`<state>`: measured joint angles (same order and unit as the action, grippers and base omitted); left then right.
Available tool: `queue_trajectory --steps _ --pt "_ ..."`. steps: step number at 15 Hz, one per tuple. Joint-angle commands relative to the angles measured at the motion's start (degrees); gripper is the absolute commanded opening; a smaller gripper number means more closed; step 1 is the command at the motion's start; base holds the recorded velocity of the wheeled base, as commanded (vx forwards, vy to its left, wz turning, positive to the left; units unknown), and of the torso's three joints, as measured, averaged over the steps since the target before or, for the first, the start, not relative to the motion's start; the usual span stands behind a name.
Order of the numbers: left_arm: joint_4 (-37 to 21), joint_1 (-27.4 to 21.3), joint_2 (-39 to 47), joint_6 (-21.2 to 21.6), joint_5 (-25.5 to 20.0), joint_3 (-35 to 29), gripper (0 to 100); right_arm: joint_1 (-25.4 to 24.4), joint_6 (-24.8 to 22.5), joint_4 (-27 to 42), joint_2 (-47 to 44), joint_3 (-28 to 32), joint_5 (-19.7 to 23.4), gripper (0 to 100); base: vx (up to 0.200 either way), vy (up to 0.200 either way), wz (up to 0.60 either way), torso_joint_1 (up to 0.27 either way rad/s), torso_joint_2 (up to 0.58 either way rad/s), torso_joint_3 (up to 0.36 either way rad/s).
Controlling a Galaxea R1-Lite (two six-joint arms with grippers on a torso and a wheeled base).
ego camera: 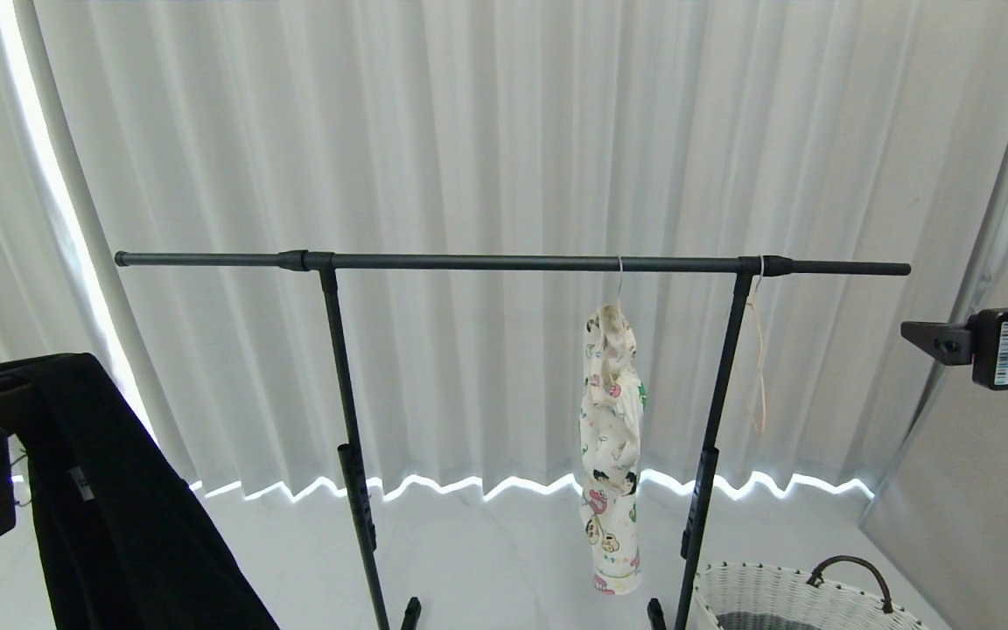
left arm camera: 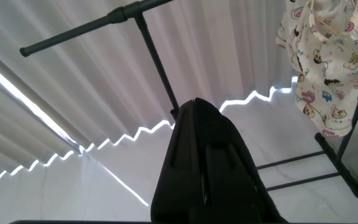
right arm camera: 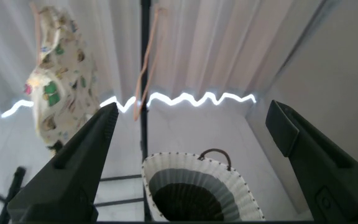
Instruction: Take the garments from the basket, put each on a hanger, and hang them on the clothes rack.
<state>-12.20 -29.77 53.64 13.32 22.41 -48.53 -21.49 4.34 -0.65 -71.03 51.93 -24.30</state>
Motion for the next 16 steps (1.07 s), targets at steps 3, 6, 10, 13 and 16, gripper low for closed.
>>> queue_trajectory --steps 3,6,10,13,16 --pt "0.0 -0.2 0.1 0.0 -0.1 0.1 0 1.9 -0.2 -0.1 -0.2 -0.4 4.1 100 0.0 0.0 0.0 0.036 -0.07 -0.036" --pt "-0.1 -0.2 0.1 0.0 -0.1 0.5 0 1.9 -1.4 -0.1 -0.2 -0.4 5.6 100 0.133 0.0 0.0 0.003 0.0 0.002" --pt "0.0 -0.4 0.1 0.0 -0.4 0.7 0 2.0 -1.5 -0.1 -0.2 -0.5 5.6 100 0.2 0.0 0.0 0.005 -0.01 -0.001" --pt "0.0 -0.4 0.0 0.0 -1.0 0.6 0 2.0 -1.4 -0.2 -0.2 -0.8 5.7 100 0.2 0.0 0.0 0.01 0.01 0.001" --pt "0.0 -0.4 0.0 0.0 -1.0 0.6 0 3.7 -1.0 -0.2 -0.2 -1.4 7.7 100 0.2 0.0 0.0 0.004 0.0 0.004"
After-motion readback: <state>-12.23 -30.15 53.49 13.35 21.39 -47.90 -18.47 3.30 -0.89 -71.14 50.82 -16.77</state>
